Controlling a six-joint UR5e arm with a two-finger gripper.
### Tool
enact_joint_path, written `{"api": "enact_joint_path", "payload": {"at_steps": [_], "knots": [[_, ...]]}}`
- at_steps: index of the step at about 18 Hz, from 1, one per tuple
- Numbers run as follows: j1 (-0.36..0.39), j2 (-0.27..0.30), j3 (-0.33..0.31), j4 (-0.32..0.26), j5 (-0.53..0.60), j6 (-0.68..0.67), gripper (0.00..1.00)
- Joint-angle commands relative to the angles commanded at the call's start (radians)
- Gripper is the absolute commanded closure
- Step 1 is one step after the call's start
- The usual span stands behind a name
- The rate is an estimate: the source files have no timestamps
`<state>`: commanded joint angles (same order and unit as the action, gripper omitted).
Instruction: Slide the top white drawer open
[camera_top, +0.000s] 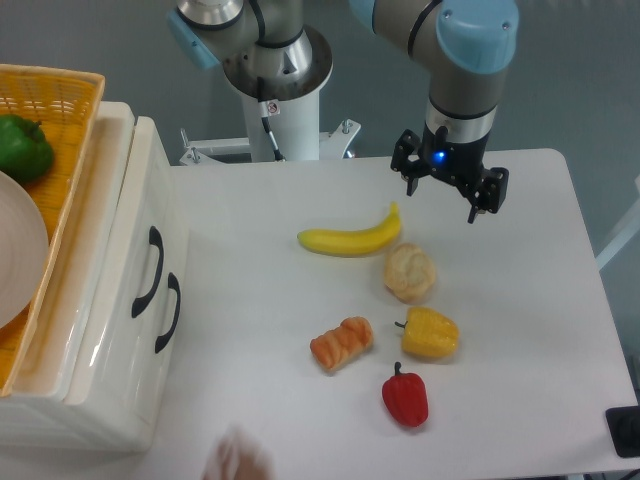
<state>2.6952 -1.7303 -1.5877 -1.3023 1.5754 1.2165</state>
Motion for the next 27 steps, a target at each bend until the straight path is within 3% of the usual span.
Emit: {"api": "enact_joint_path", "payload": {"at_steps": [13, 27], "knots": [[-0.001, -0.005, -0.006, 0.0, -0.014, -0.043, 0.0], [-0.187, -0.006, -0.023, -0.009, -0.023, -0.541, 0.0]]}}
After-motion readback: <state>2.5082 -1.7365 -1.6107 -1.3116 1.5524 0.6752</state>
